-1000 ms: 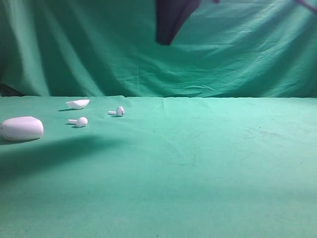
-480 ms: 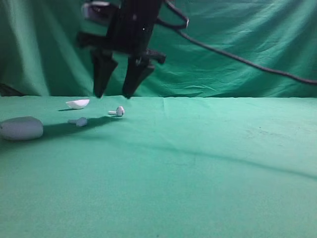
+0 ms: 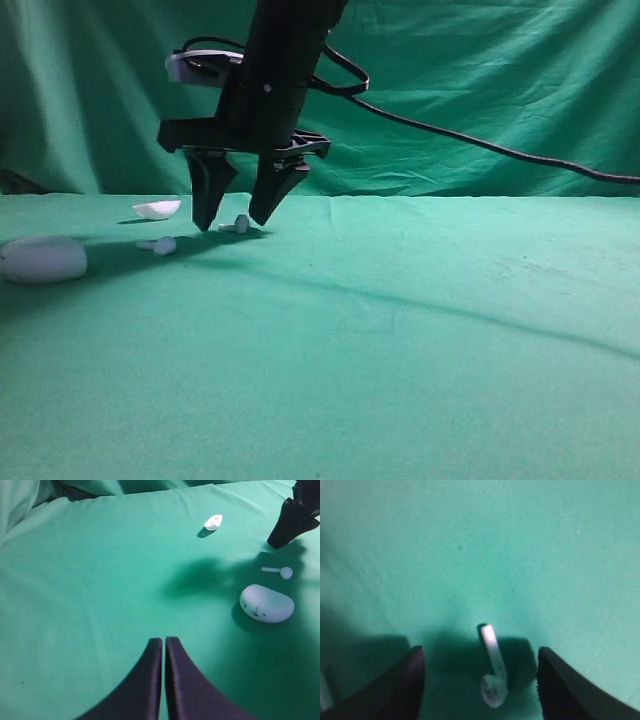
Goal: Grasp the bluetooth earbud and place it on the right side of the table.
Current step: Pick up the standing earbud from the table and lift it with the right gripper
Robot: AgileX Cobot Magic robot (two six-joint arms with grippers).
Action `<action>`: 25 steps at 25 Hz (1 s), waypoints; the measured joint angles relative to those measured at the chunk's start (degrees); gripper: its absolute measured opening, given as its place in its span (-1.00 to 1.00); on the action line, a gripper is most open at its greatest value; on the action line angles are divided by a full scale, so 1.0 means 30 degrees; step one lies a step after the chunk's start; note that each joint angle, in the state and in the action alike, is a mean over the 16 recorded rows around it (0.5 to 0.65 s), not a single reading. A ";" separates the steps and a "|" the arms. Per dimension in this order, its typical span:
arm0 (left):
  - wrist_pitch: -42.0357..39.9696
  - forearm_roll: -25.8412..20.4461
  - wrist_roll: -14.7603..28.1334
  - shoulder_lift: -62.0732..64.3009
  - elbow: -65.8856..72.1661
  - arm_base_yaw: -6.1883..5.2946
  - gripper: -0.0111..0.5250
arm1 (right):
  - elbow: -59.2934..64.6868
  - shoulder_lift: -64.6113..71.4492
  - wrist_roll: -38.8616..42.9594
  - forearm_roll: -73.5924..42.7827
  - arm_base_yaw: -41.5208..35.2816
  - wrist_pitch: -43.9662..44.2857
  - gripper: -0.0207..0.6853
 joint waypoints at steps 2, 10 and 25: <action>0.0000 0.0000 0.0000 0.0000 0.0000 0.0000 -0.96 | -0.0025 0.0068 -0.0005 -0.0240 0.0000 -0.0147 0.17; 0.0000 0.0000 0.0000 0.0000 0.0000 0.0000 -0.96 | -0.0190 0.0245 0.0008 -0.0936 0.0028 0.0006 -0.27; 0.0000 0.0000 0.0000 0.0000 0.0000 0.0000 -0.96 | -0.1931 -0.1603 0.0802 -0.1693 -0.0232 0.3012 -0.67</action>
